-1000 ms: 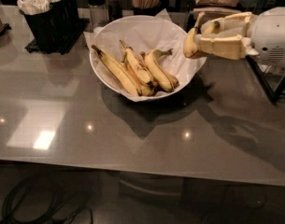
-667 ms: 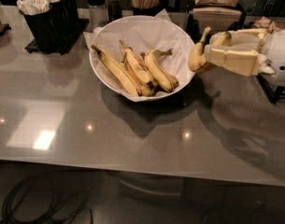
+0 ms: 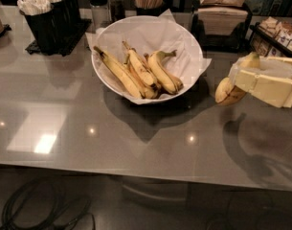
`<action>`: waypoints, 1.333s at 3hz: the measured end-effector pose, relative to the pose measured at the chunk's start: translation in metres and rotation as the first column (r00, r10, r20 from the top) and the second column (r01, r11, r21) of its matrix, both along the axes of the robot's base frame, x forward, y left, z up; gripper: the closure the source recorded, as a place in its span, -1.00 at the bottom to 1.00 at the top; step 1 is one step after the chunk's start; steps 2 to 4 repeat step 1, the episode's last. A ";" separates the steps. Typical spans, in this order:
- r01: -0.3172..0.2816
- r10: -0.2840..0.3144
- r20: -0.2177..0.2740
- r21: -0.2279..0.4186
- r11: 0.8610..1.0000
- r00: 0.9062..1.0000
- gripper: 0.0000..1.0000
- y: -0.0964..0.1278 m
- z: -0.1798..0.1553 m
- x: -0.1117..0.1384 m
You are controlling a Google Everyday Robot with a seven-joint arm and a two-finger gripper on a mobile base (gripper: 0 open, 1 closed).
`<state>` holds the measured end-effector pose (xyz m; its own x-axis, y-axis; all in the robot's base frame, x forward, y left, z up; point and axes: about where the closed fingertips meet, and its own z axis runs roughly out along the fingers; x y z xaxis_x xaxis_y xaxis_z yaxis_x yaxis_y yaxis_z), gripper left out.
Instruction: Pick banana from white bowl
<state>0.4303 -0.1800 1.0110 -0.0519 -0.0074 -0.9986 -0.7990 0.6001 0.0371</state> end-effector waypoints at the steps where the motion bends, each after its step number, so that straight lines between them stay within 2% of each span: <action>1: 0.000 0.000 0.000 0.000 1.000 1.000 1.00 0.000 0.000 0.000; 4: 0.000 0.000 0.000 0.000 1.000 1.000 1.00 0.000 0.000 0.000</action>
Offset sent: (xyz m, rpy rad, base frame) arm 0.0000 0.0000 0.0000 0.0000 0.0000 0.0000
